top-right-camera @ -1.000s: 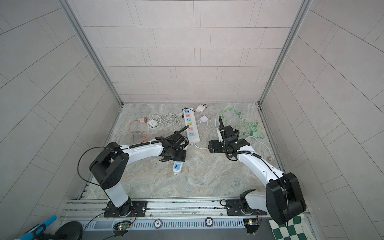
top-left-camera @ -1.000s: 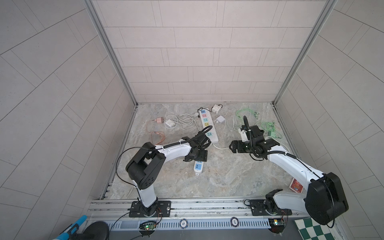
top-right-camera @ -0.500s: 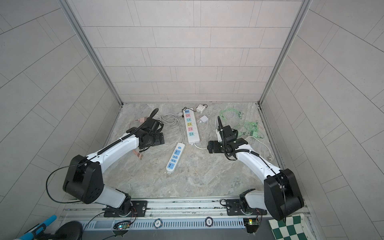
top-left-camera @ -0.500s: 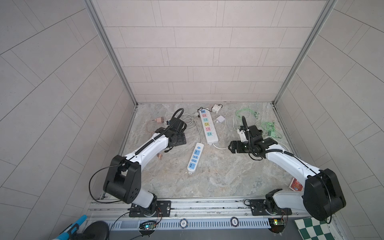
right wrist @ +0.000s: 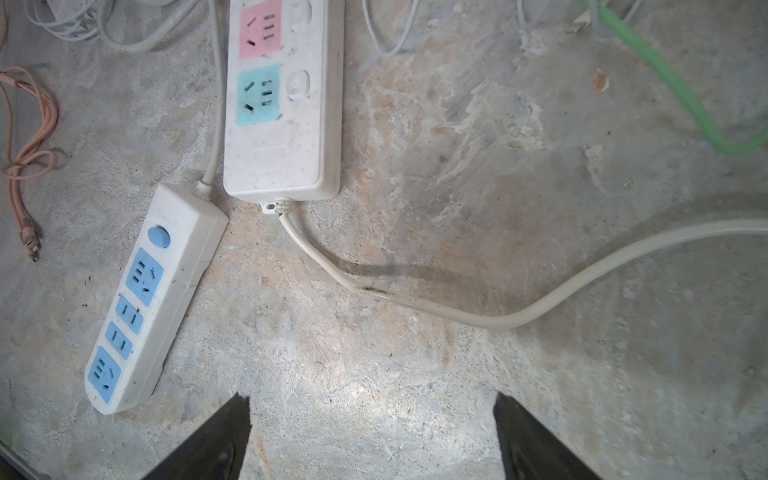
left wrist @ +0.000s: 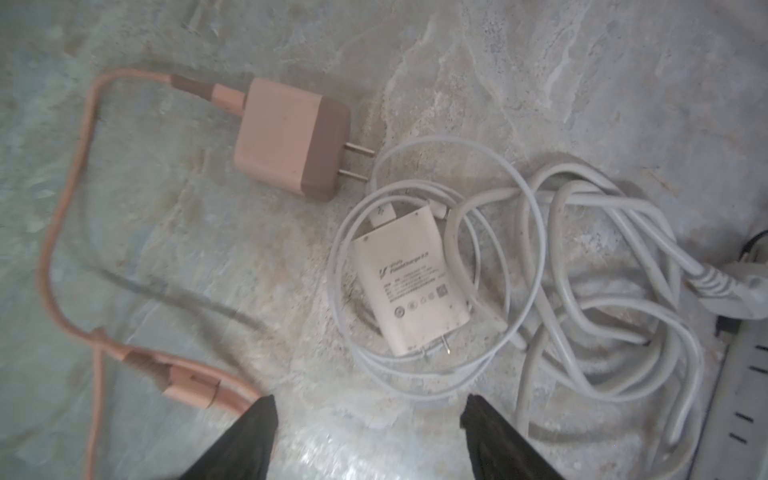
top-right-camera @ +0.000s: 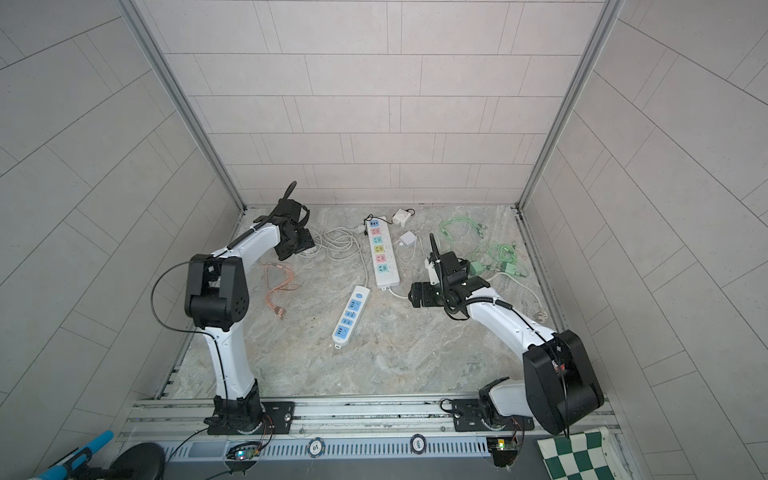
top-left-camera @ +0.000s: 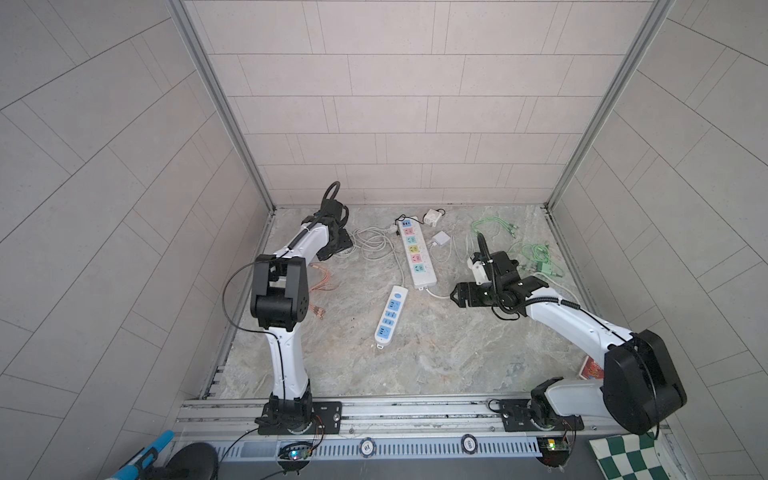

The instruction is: Insert the plug

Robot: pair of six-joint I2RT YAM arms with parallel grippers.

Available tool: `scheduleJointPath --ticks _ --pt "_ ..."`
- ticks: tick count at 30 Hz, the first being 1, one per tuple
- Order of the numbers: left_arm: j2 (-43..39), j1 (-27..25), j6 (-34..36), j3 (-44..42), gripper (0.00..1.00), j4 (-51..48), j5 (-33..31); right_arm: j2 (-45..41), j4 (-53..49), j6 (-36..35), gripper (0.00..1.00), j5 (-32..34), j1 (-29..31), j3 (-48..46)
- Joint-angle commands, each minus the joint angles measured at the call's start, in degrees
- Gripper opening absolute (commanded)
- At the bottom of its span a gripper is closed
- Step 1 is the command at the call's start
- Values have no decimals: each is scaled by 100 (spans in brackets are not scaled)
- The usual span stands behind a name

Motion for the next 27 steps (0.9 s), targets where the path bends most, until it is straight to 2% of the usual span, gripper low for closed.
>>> scheduleJointPath --ticks 1,8,16,20,24,27 --pt "254 -21 -67 382 75 -173 184 63 52 7 91 -53 47 83" --pt "667 90 -120 830 72 -132 323 159 69 -28 90 -69 54 76" --pt "713 167 -133 935 70 -136 370 209 94 -27 89 -87 54 94" --pt "479 198 -150 765 69 -72 438 243 97 -28 89 -85 56 103" --pt "197 220 -292 402 66 409 476 301 129 -10 88 -93 56 120" --pt "388 222 -356 581 63 412 401 339 130 4 87 -122 56 138"
